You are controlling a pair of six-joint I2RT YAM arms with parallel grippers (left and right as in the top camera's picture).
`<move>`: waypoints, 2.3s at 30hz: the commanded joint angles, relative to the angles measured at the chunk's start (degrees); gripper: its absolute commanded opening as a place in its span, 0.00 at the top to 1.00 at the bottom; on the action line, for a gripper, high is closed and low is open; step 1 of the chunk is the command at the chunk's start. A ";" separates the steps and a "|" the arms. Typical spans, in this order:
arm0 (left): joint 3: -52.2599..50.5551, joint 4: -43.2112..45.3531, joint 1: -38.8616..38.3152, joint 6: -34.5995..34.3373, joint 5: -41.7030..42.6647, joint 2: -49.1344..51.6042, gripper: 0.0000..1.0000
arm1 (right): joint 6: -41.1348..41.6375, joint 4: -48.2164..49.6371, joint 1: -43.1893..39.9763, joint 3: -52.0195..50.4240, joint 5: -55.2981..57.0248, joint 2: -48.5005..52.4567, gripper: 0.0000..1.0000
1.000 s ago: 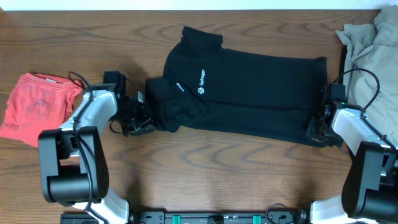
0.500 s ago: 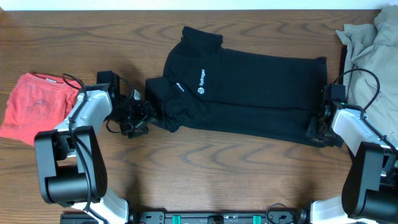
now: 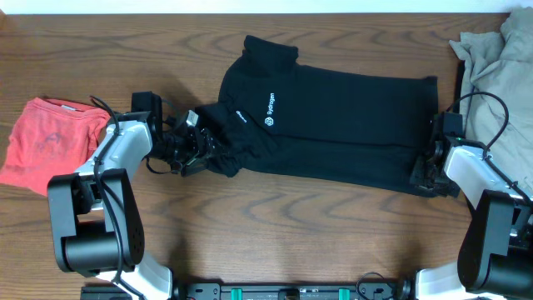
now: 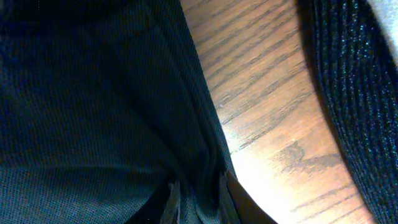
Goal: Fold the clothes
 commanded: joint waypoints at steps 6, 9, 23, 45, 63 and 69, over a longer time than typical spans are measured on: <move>-0.81 -1.70 0.22 0.22 -12.48 -0.92 0.49 | 0.55 0.13 -0.66 -2.08 -1.55 1.79 0.79; -1.49 -1.03 0.22 -0.39 -13.25 -0.70 0.80 | 0.55 0.00 -0.66 -2.08 -1.57 1.79 0.79; -3.17 -8.59 3.19 -9.44 -26.58 -2.43 0.94 | 1.18 -6.21 -0.66 -2.08 -1.75 1.79 0.91; -1.11 -12.81 6.58 -9.18 -29.86 -22.16 0.40 | 7.63 -12.66 -0.63 7.52 -9.46 -7.41 0.26; 16.79 20.24 -10.16 4.04 -27.45 2.91 0.25 | 0.94 -14.16 -0.48 9.60 -25.81 -13.20 0.23; 25.42 22.18 -11.74 4.00 -27.39 15.74 0.25 | 0.94 -14.93 -0.20 9.60 -26.51 -13.20 0.23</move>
